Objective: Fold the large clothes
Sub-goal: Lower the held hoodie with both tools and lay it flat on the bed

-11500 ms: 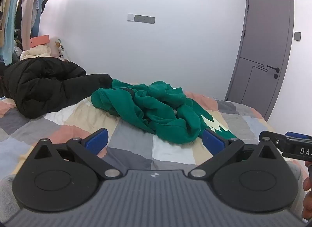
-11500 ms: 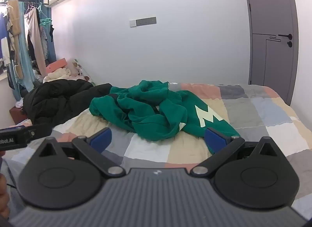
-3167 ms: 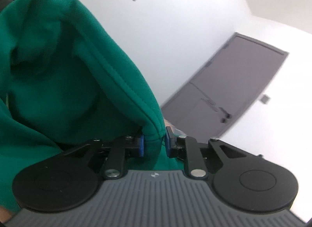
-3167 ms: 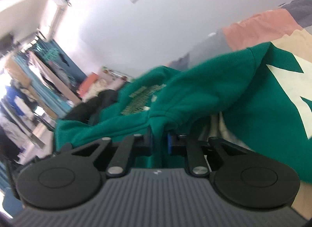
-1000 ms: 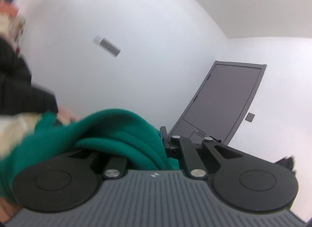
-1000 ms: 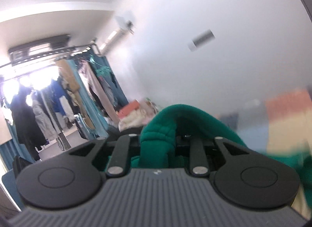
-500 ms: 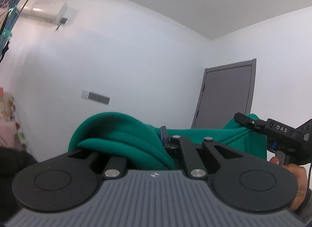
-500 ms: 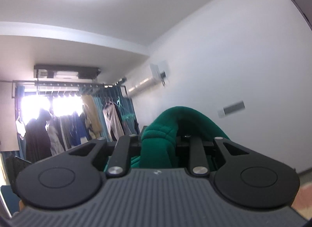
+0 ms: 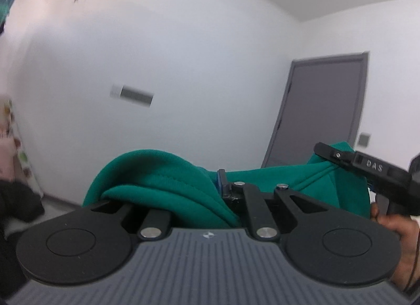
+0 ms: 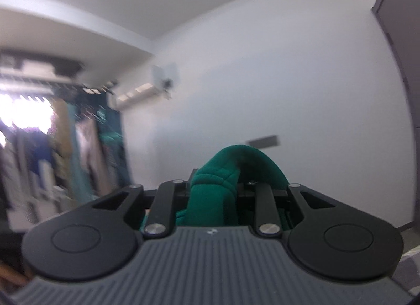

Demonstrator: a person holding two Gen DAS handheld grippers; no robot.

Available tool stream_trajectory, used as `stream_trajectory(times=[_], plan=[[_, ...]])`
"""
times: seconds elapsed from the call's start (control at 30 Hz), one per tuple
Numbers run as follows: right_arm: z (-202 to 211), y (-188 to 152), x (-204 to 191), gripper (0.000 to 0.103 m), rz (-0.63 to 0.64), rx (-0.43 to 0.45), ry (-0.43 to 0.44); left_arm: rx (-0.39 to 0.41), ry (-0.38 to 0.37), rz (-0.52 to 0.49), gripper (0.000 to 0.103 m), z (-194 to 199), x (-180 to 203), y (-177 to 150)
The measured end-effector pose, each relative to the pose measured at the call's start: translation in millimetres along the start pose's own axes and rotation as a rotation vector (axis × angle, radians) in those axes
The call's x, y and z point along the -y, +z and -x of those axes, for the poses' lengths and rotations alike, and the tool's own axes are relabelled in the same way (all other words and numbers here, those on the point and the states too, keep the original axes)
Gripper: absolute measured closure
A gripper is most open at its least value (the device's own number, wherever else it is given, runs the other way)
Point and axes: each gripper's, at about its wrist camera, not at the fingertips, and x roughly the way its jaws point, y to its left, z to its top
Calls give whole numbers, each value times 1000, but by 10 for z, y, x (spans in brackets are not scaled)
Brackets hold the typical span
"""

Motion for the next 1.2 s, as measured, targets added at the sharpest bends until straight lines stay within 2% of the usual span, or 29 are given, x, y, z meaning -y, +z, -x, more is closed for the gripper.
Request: stream_trajectory(times=[0.07,0.2,0.4,0.6,0.77,0.87,0.97,1.2], plan=[[-256,-444,200,77,21,-8,-40,-44,20,45,89,-450,-301,-410],[-946,-1295,641,77,54,-82,-98,-105,55,110,88,-1389,-948,-1180],[-2028,-2598,1320,77,17,-167,-199,-230,72,87,88,-2664,-1748,-2226],[-2780,-3718,1884,77,-41,-303,-246,-357,125,70,88,-3453,-2193,-2873],[-3144,-4229,2186,75,-122,-474,-268,-428,178,47,88,-3776,-2358,-3219],[-3213,-4471,2310,73,-147,-528,-275,-454,205,58,88,-3927,-2520,-3413],[-3261,-4617,2269,72,-137,-549,-269,-472,221,54,88,-4071,-2618,-3545],[-3324,-4686,2202,71,-136,-552,-262,-463,237,23,88,-4009,-2560,-3681]])
